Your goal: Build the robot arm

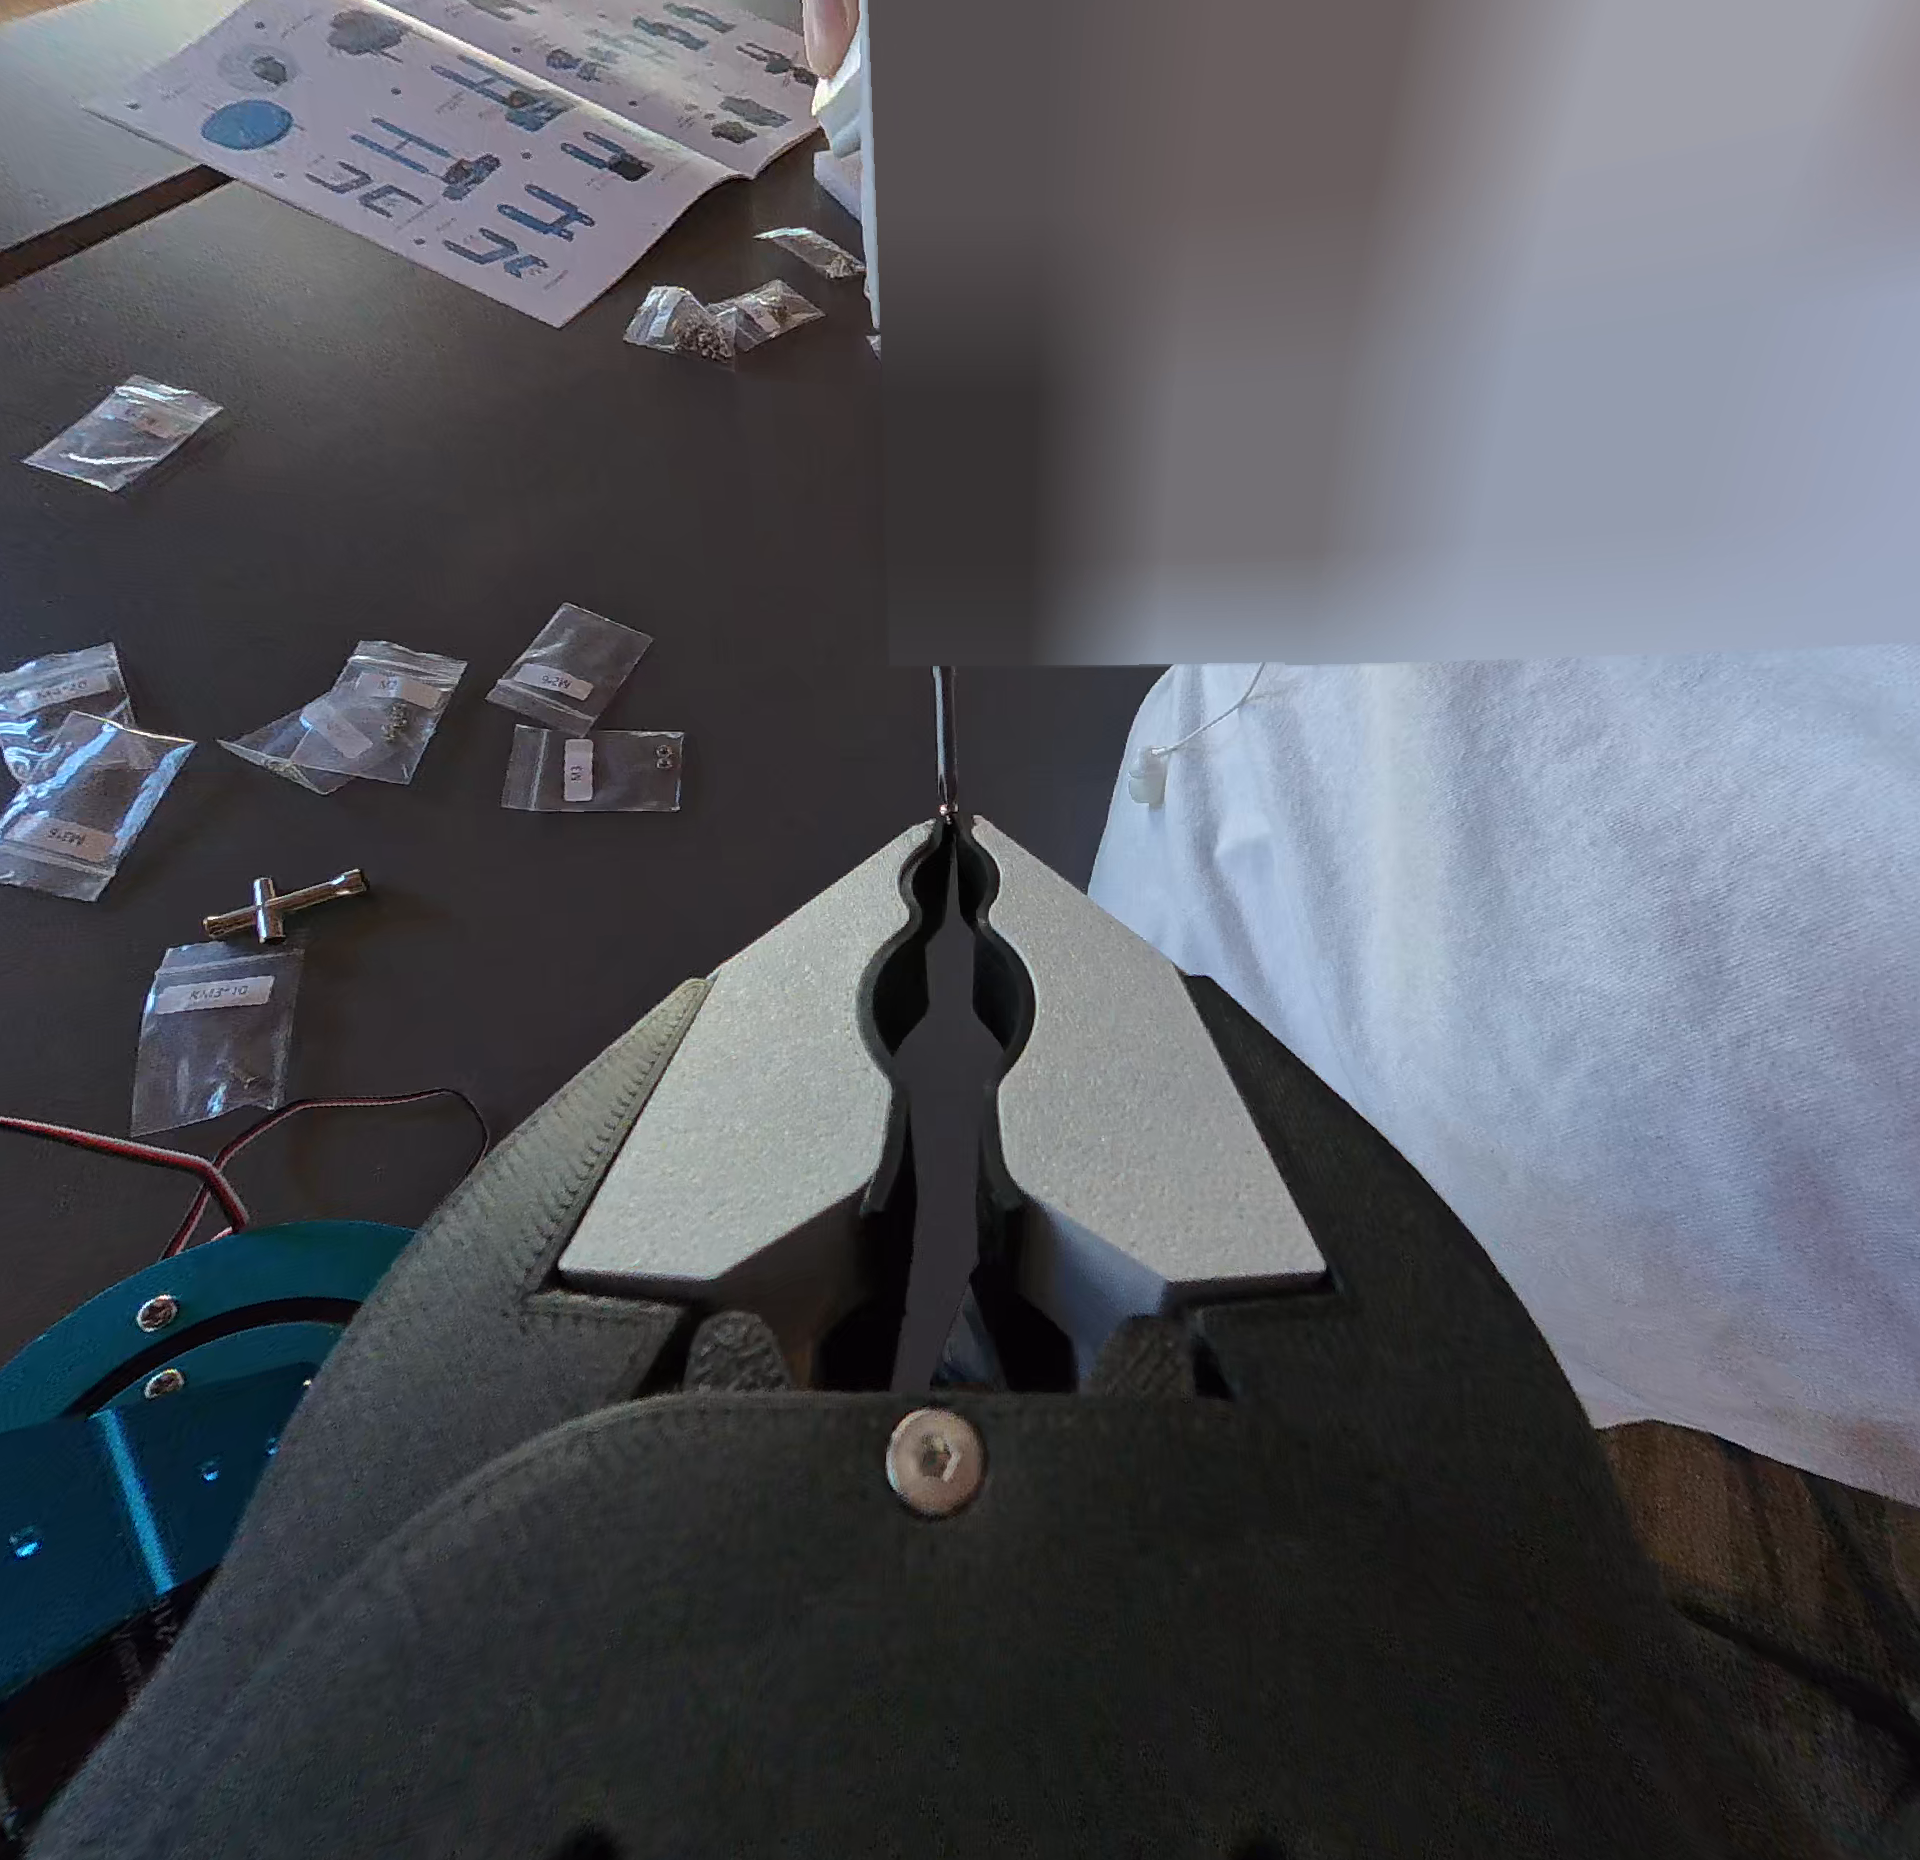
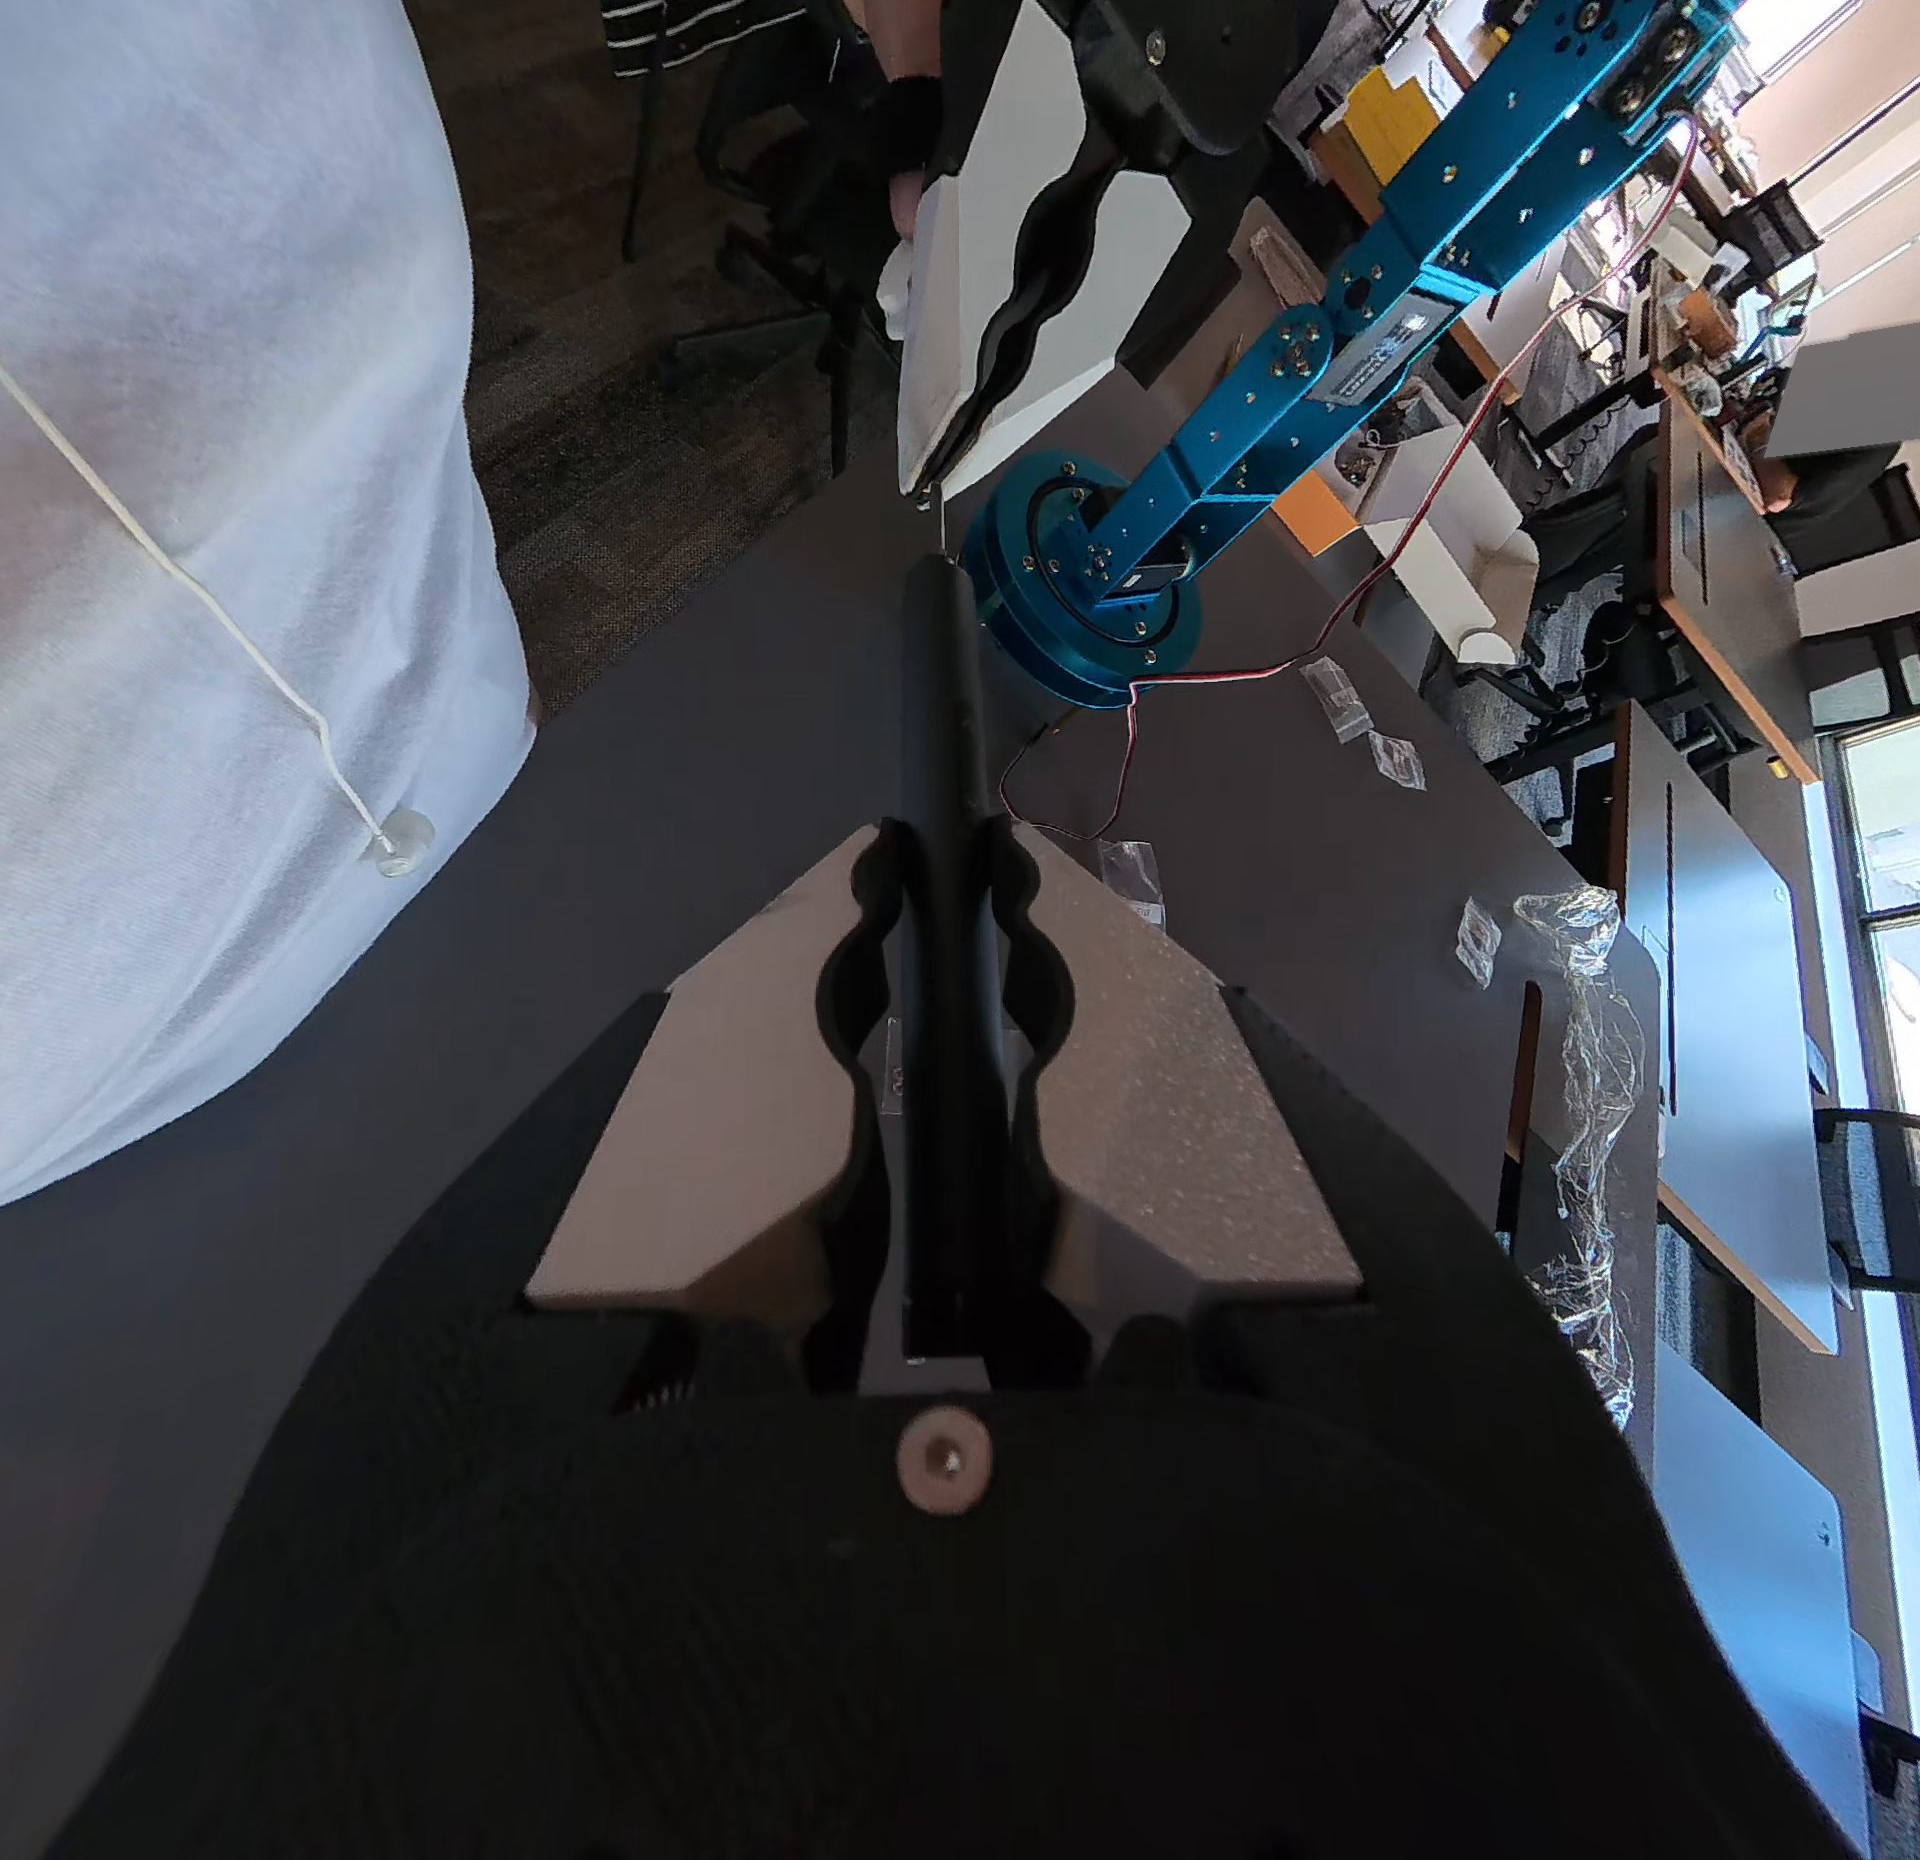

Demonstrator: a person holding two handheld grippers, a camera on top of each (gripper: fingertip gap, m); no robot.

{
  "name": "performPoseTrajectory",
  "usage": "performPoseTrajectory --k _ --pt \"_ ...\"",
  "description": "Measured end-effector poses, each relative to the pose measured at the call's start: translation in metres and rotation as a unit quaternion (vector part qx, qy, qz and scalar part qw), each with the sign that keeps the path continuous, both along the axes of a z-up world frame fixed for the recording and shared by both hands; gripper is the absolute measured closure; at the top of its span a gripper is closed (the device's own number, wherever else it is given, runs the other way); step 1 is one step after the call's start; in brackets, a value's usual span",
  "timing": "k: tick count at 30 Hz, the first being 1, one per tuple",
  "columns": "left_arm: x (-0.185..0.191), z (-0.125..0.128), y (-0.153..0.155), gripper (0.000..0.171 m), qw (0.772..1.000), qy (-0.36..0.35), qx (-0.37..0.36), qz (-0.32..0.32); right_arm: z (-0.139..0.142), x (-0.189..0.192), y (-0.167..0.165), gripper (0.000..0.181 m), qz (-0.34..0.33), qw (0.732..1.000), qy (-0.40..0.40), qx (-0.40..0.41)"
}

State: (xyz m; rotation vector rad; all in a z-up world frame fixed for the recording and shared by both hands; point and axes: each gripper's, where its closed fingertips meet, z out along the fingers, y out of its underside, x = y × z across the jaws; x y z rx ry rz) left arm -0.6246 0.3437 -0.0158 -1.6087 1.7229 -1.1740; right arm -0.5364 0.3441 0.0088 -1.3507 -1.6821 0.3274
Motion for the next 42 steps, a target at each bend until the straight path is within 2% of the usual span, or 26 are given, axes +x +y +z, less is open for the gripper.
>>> performPoseTrajectory --k 6,17,21,42 --pt "-0.001 -0.004 -0.005 0.171 1.000 0.019 -0.003 -0.014 -0.001 -0.001 -0.003 0.164 0.014 1.000 -0.015 0.007" --pt "-0.006 -0.022 -0.027 0.171 0.988 0.119 -0.036 -0.090 -0.008 -0.009 -0.015 0.164 0.063 0.995 -0.070 0.040" --pt "-0.005 -0.021 -0.024 0.171 0.989 0.110 -0.054 -0.086 -0.004 -0.007 -0.014 0.164 0.060 0.995 -0.065 0.045" --pt "-0.003 -0.017 -0.025 0.171 0.991 0.093 -0.036 -0.085 -0.002 -0.006 -0.017 0.164 0.060 0.995 -0.065 0.045"
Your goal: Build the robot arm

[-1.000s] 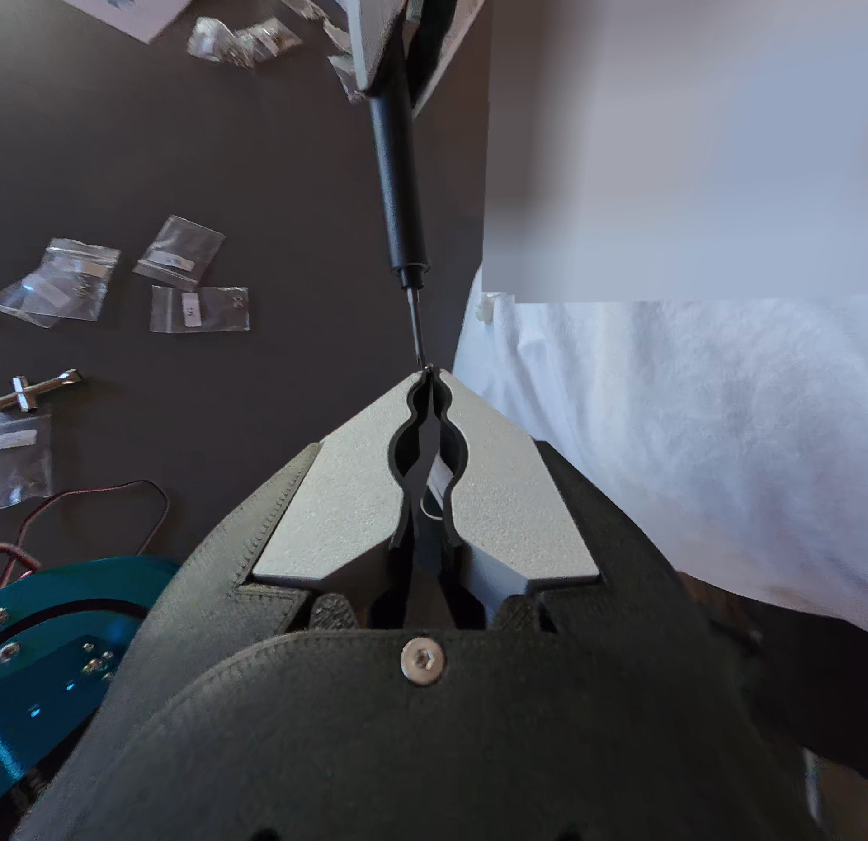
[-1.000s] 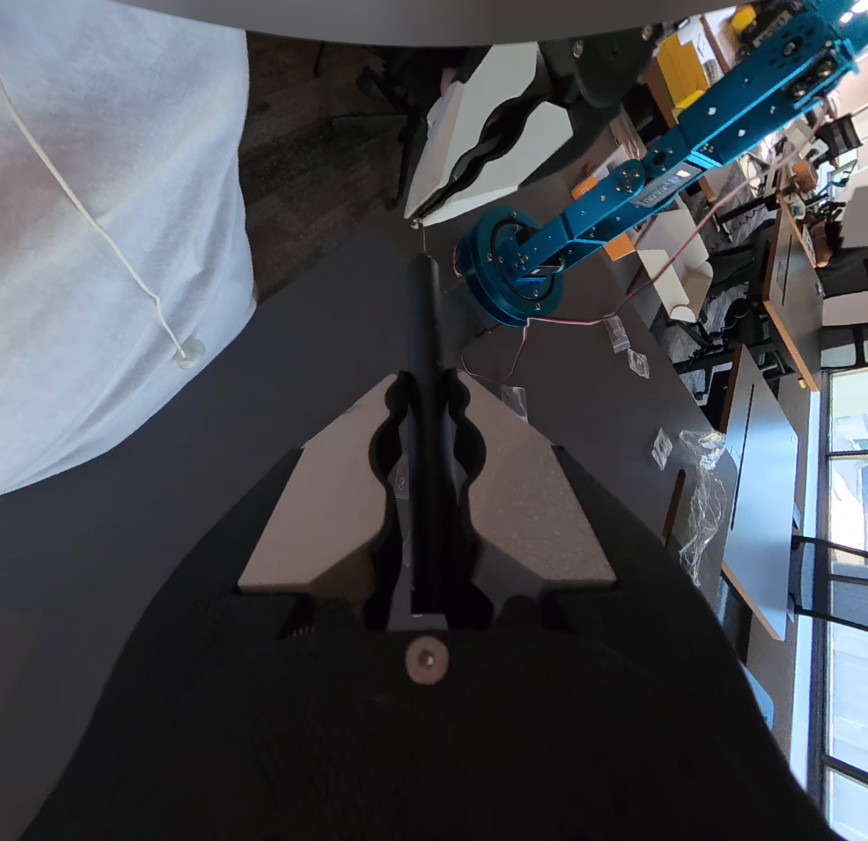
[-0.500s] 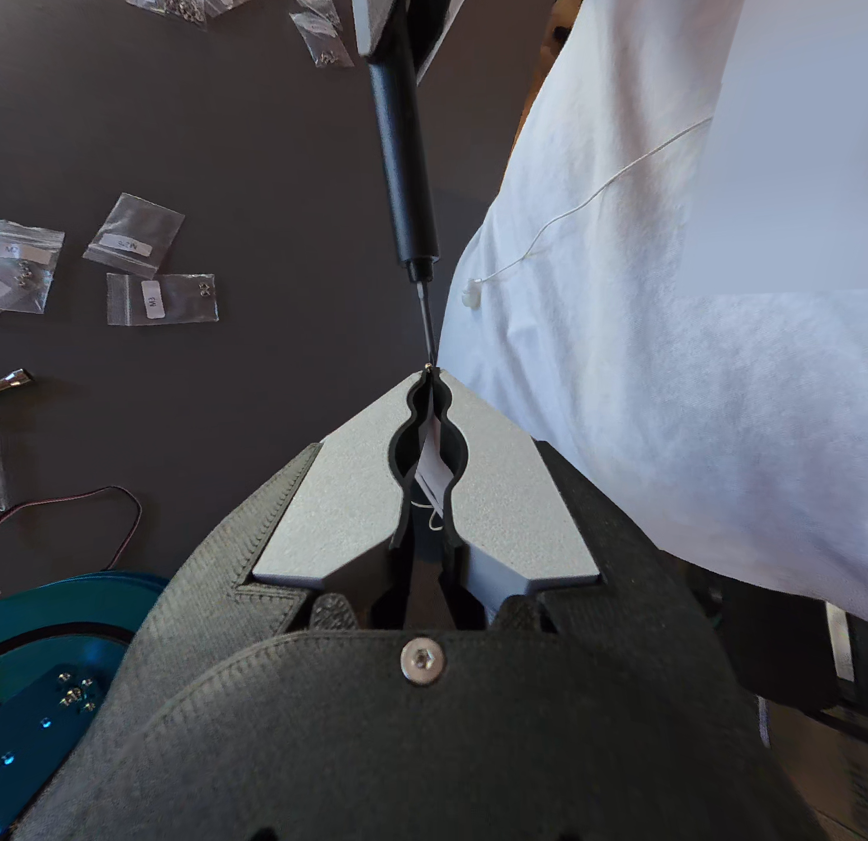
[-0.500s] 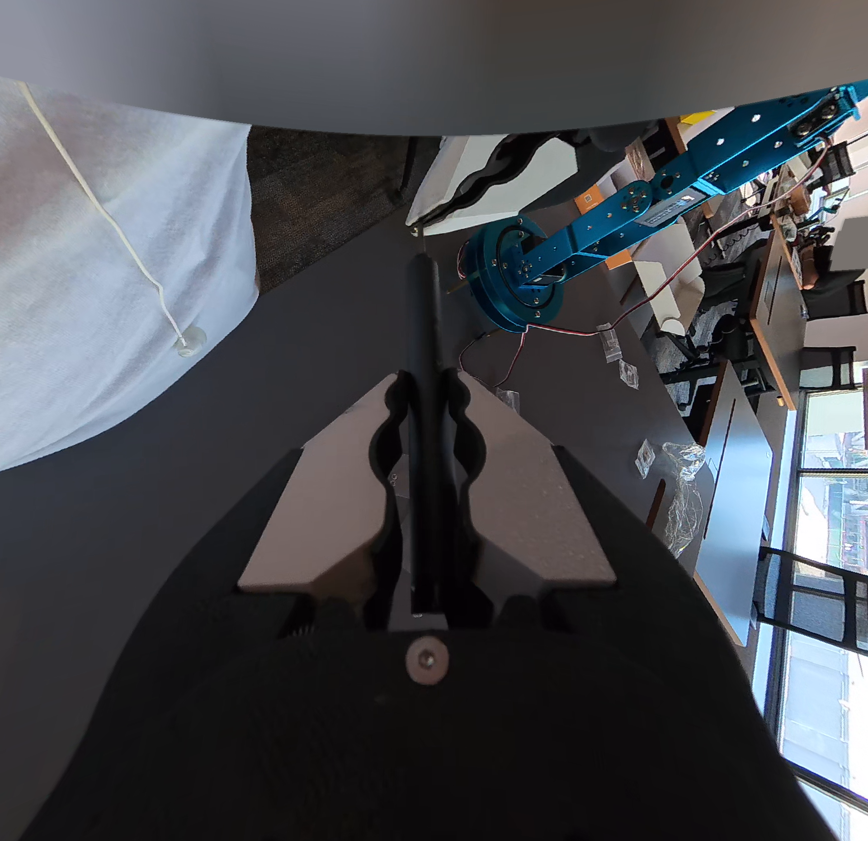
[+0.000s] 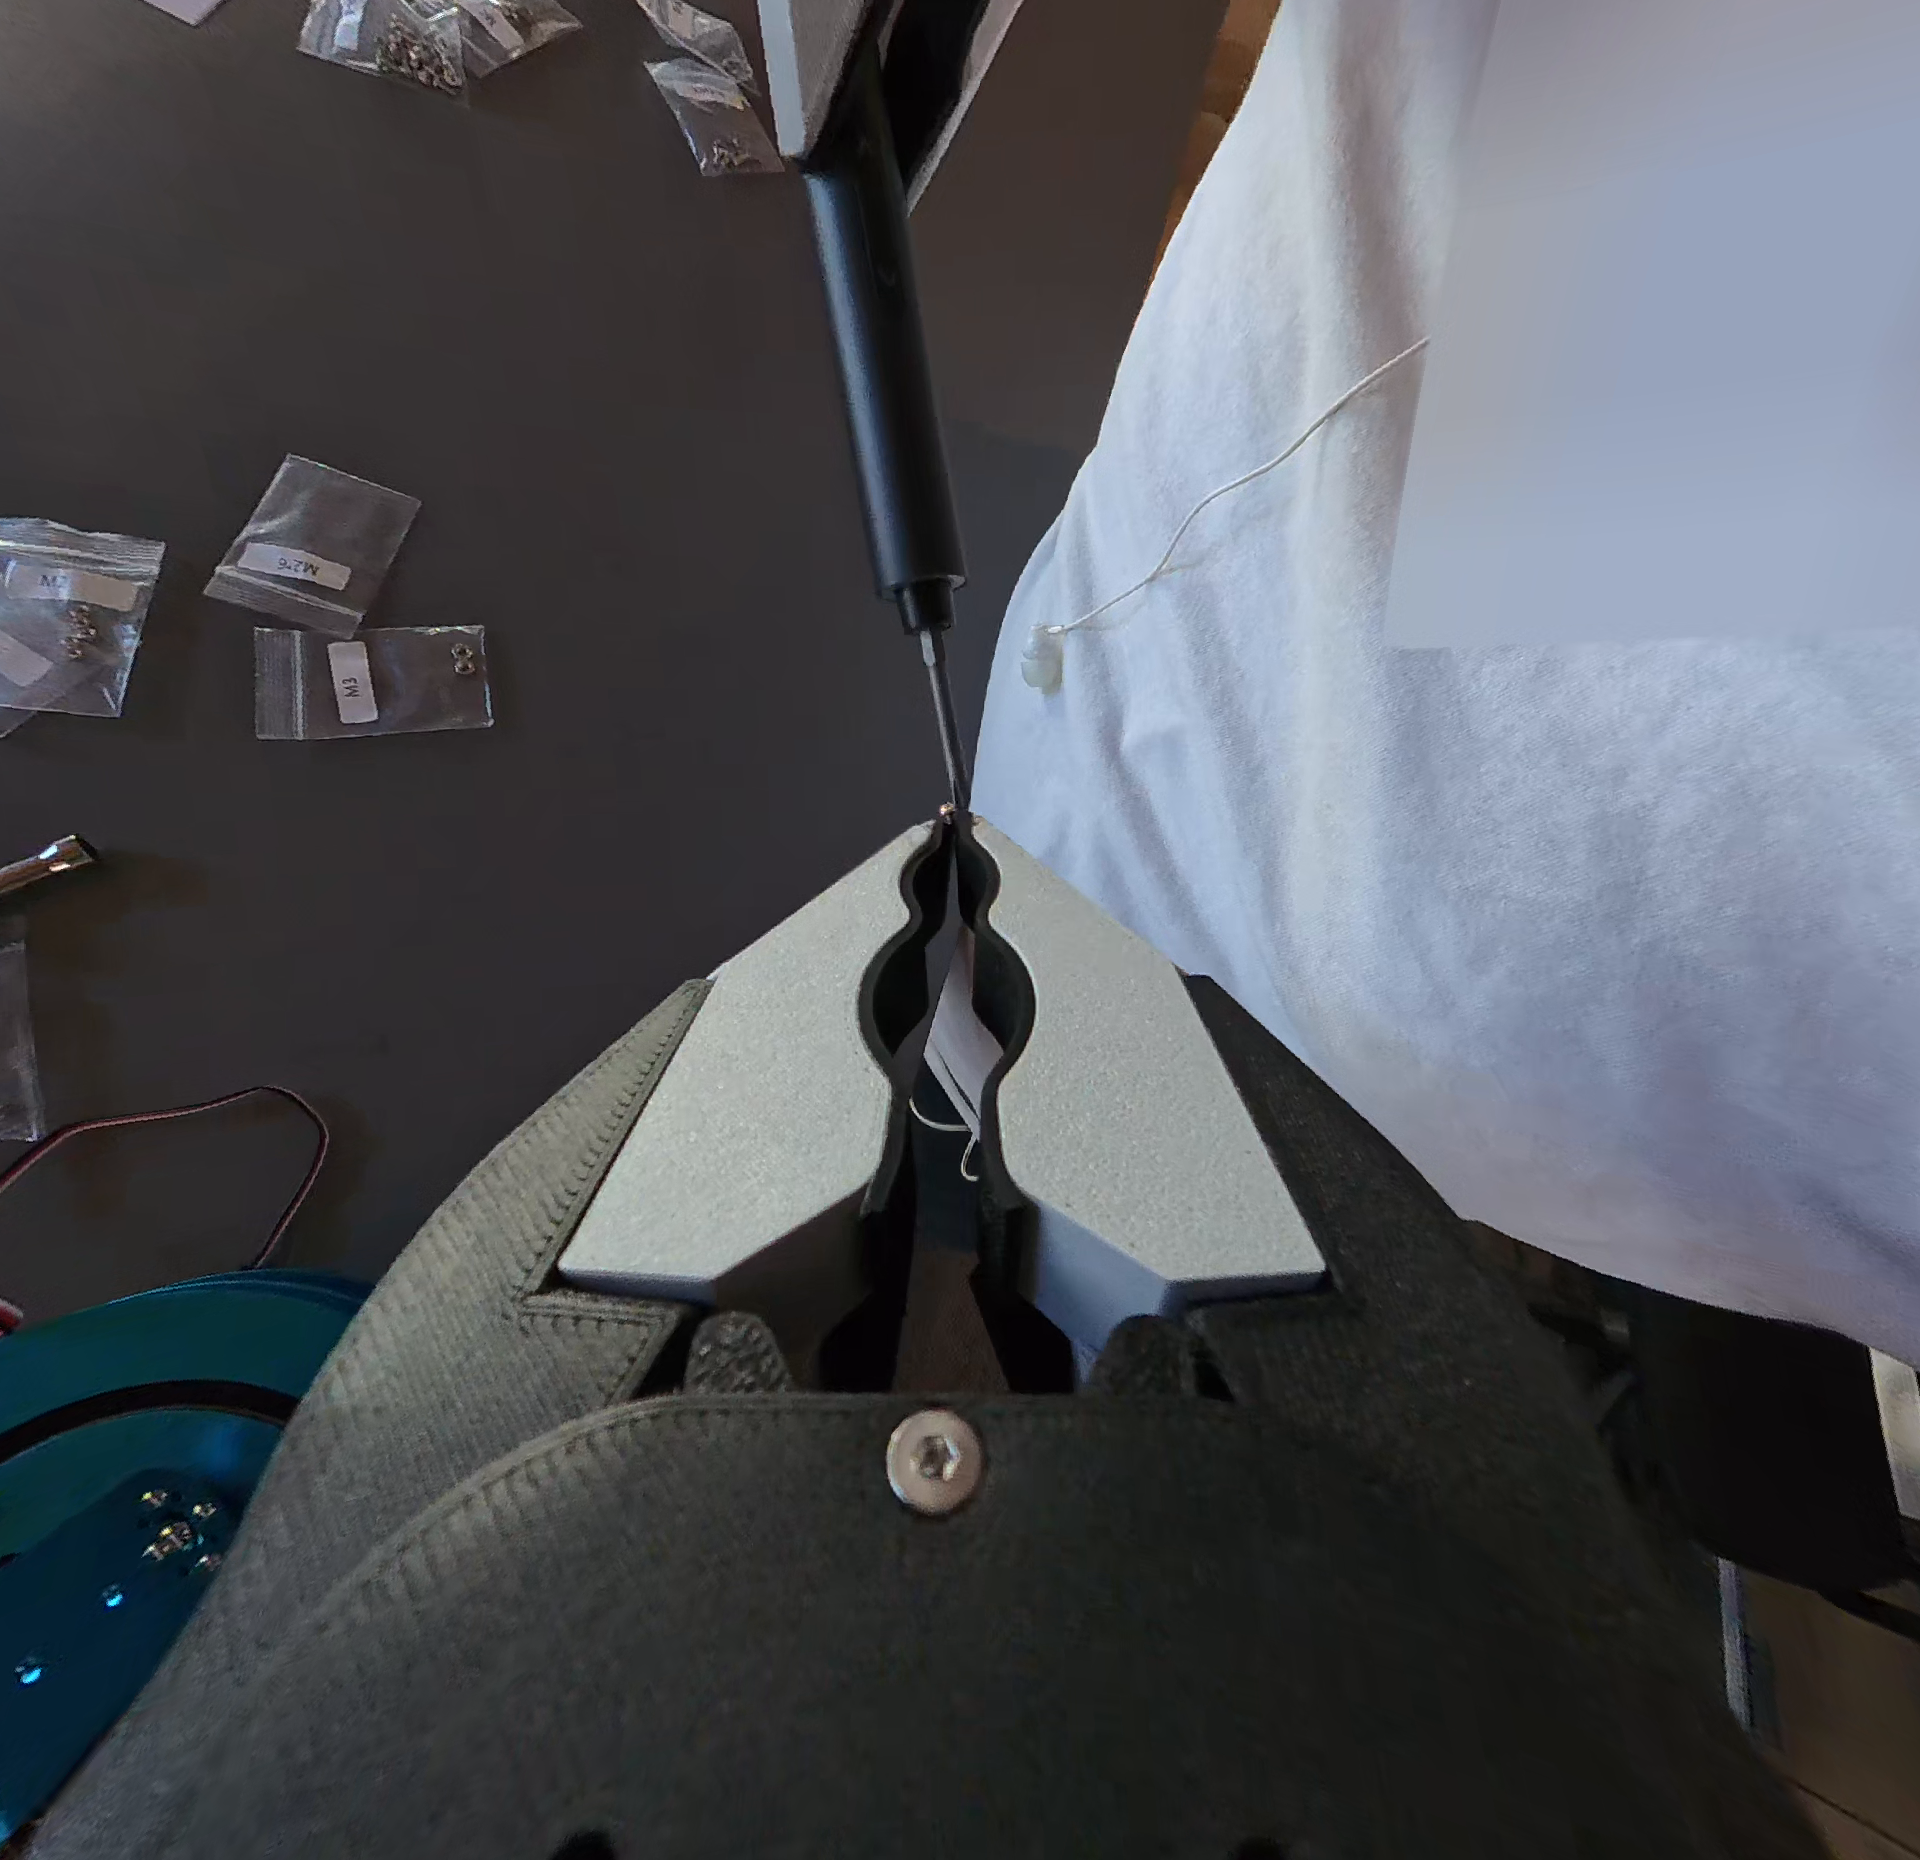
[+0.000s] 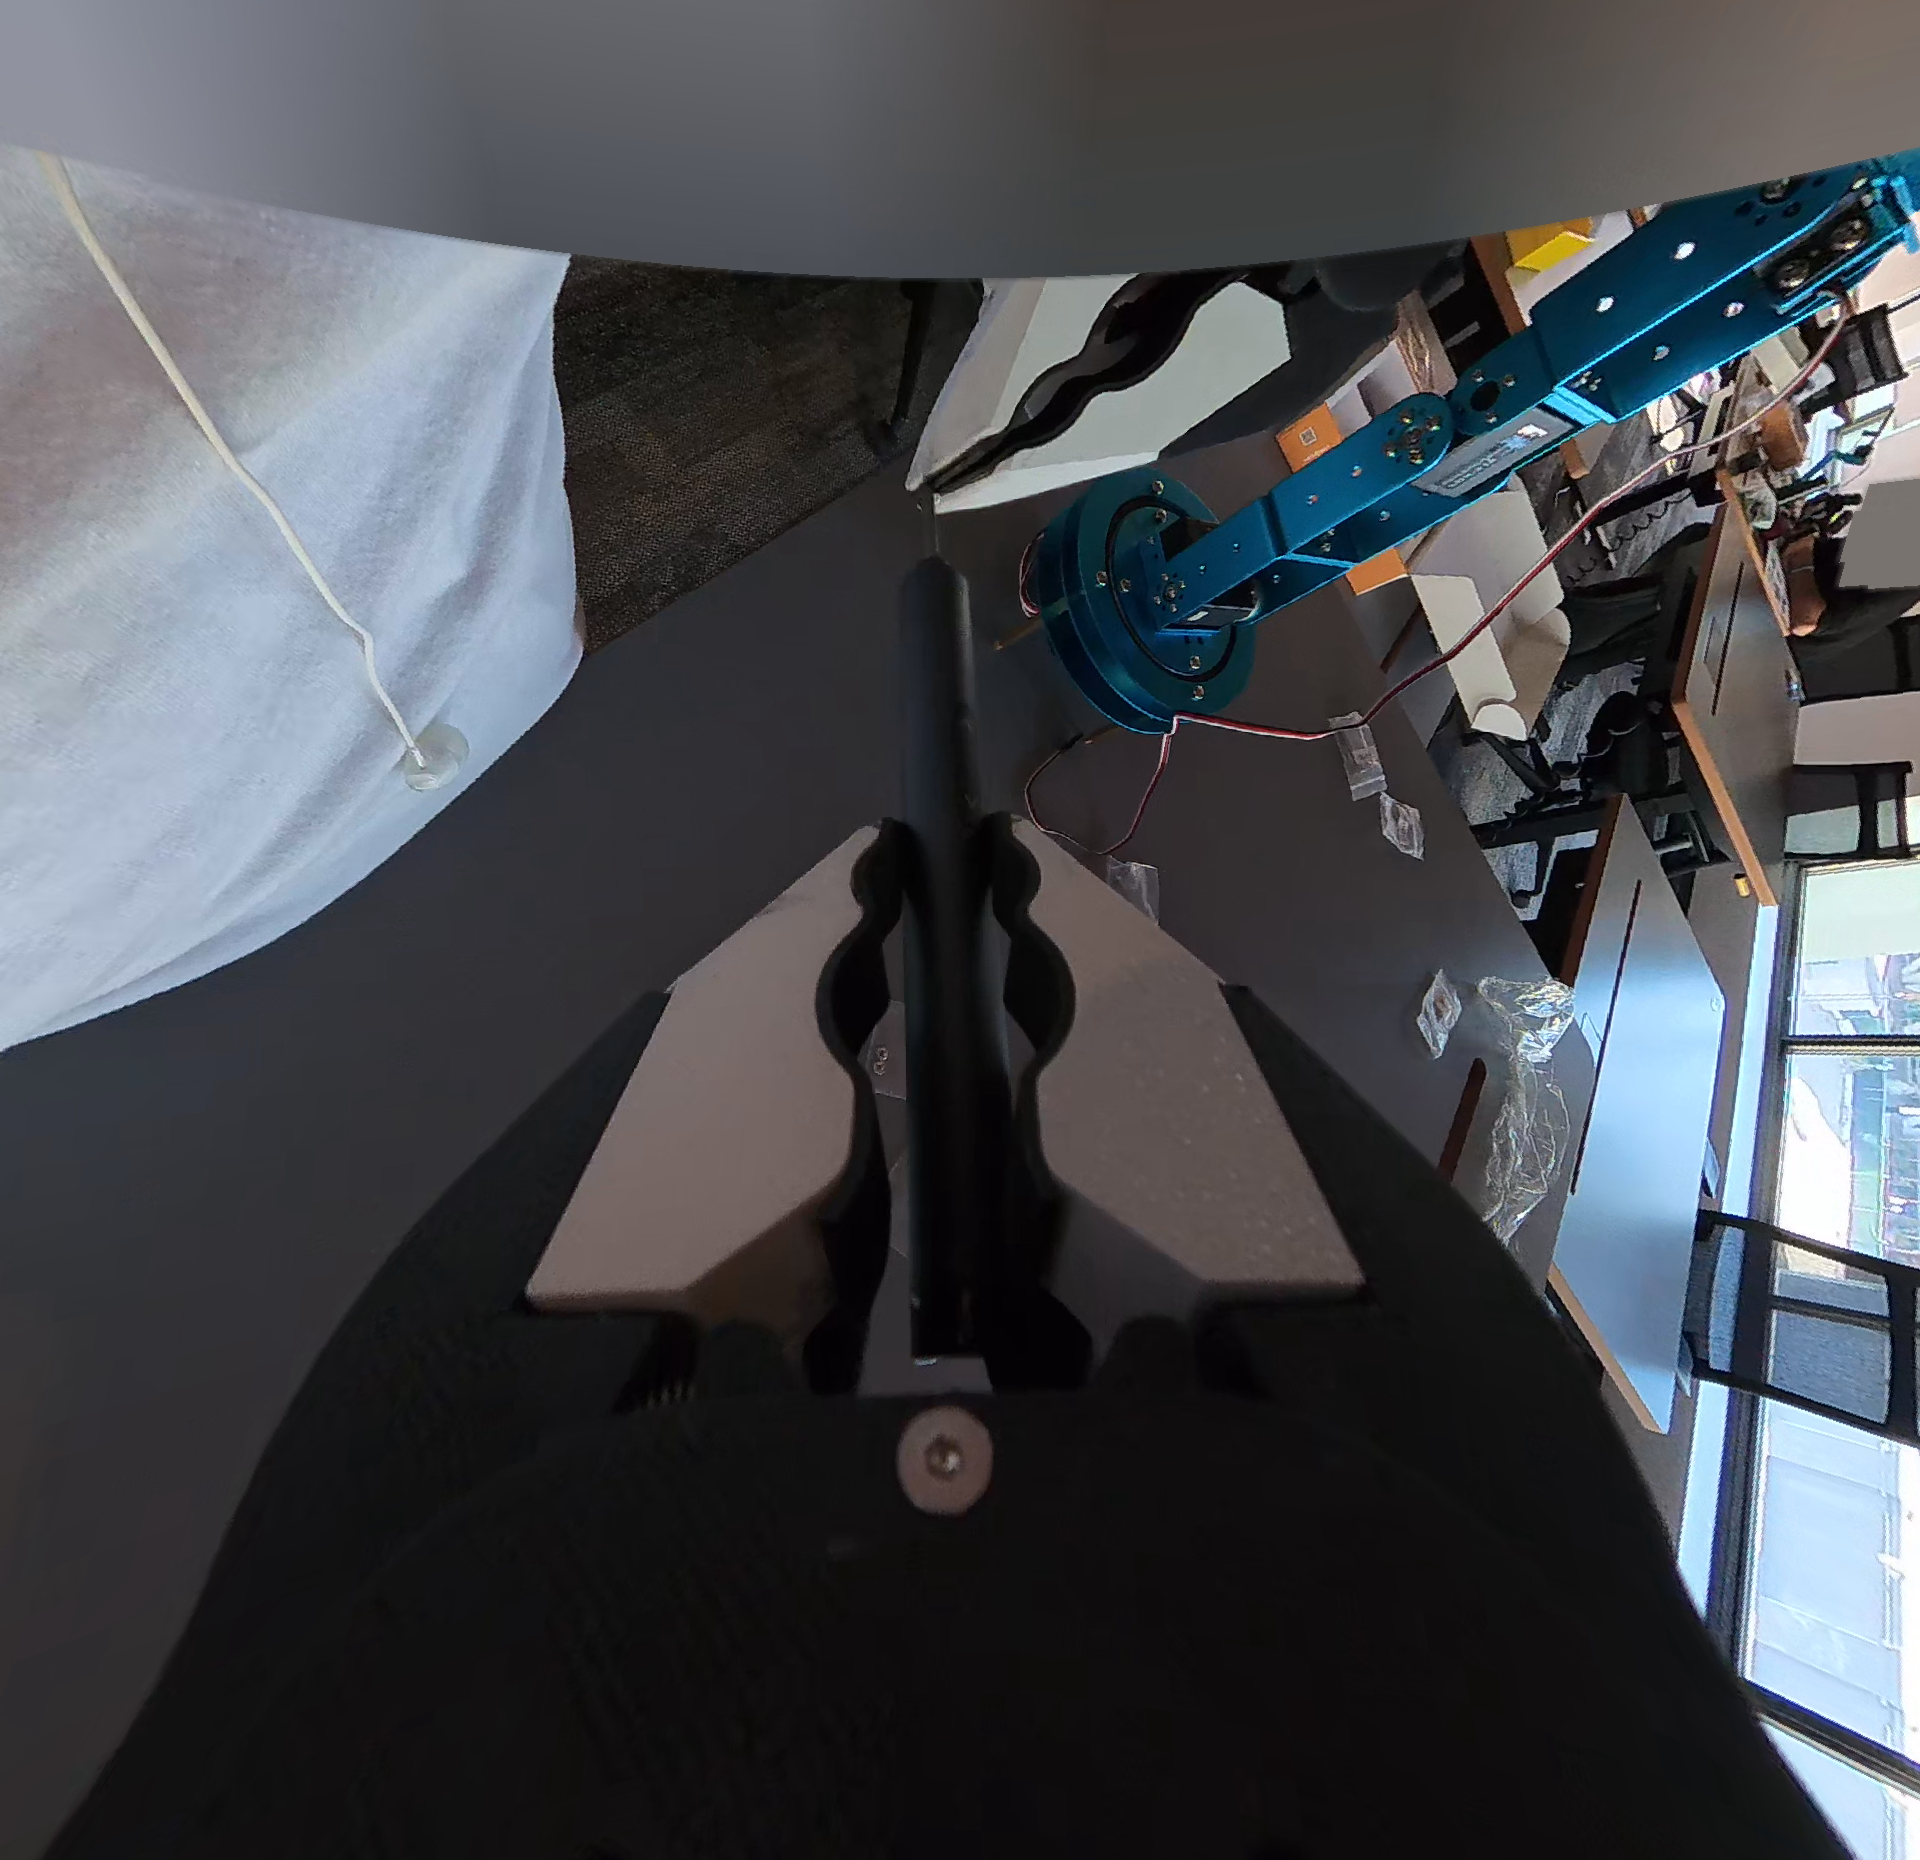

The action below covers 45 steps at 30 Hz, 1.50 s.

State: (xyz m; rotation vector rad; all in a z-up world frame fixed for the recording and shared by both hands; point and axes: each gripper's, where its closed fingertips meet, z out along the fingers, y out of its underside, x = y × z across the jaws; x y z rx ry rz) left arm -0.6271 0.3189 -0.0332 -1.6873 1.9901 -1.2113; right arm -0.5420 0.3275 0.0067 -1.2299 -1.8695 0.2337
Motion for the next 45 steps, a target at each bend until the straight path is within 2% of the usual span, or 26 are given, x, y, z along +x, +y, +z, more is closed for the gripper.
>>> performPoseTrajectory --k 27,37,41,45 --pt "-0.001 0.003 -0.007 0.171 1.000 -0.012 -0.002 -0.009 0.001 0.001 -0.004 0.164 0.005 1.000 0.007 -0.008" --pt "-0.002 0.000 -0.012 0.171 0.998 0.029 0.007 -0.048 -0.004 -0.001 -0.005 0.164 0.021 1.000 -0.010 -0.020" --pt "0.002 0.005 -0.006 0.171 0.999 0.000 0.021 -0.031 0.002 0.003 -0.001 0.164 0.006 1.000 0.001 -0.024" --pt "0.010 0.013 0.008 0.171 0.996 -0.046 0.080 0.006 0.015 0.012 0.007 0.164 -0.018 0.998 0.029 -0.060"
